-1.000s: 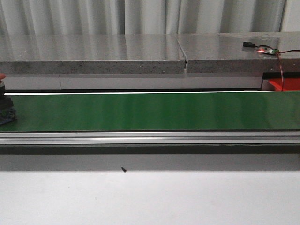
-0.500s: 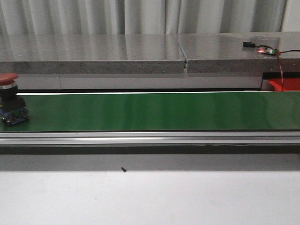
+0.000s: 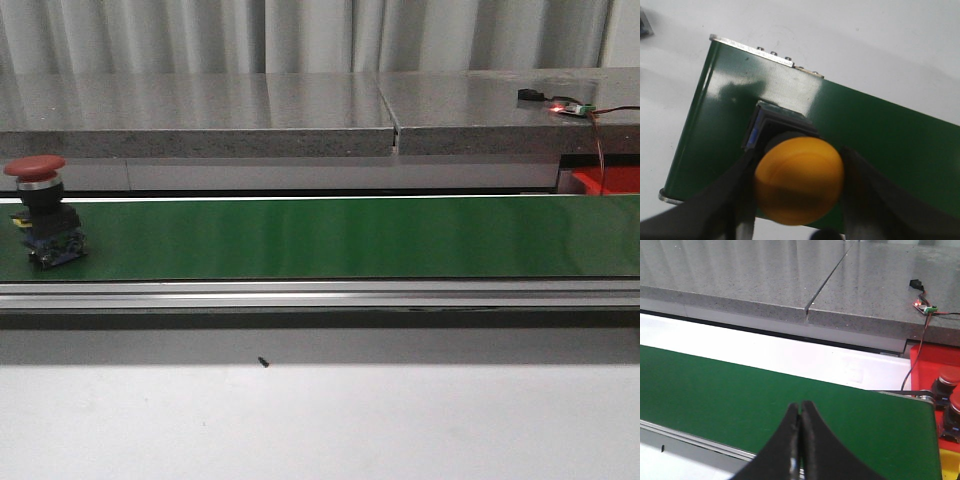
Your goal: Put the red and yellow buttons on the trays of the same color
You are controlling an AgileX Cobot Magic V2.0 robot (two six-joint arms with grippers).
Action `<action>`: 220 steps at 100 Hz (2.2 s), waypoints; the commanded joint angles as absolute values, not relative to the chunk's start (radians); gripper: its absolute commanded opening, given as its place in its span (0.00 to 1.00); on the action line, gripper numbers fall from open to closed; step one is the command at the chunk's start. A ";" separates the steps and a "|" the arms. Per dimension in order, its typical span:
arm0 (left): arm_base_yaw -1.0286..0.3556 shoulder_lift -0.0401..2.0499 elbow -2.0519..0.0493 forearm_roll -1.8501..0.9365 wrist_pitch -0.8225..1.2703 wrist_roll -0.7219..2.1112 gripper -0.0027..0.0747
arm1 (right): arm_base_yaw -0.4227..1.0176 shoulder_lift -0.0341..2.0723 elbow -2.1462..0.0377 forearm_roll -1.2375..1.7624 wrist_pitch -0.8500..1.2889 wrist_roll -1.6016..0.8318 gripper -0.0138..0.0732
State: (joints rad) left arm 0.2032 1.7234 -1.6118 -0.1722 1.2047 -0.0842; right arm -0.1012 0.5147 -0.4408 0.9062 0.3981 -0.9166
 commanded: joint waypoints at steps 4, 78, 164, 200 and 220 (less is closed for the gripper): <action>0.198 1.667 -1.610 -0.174 1.163 -0.083 0.40 | -0.102 0.514 -0.467 0.938 0.359 -0.919 0.08; 0.198 1.699 -1.473 -0.189 1.094 -0.083 0.70 | -0.102 0.514 -0.467 0.938 0.359 -0.919 0.08; 0.091 1.371 -1.473 -0.169 0.992 0.093 0.01 | -0.102 0.514 -0.467 0.938 0.359 -0.919 0.08; -0.054 1.184 -1.307 -0.163 0.874 0.149 0.01 | -0.102 0.514 -0.467 0.939 0.359 -0.919 0.08; -0.060 1.034 -1.116 -0.166 0.776 0.149 0.01 | -0.102 0.514 -0.467 0.939 0.359 -0.919 0.08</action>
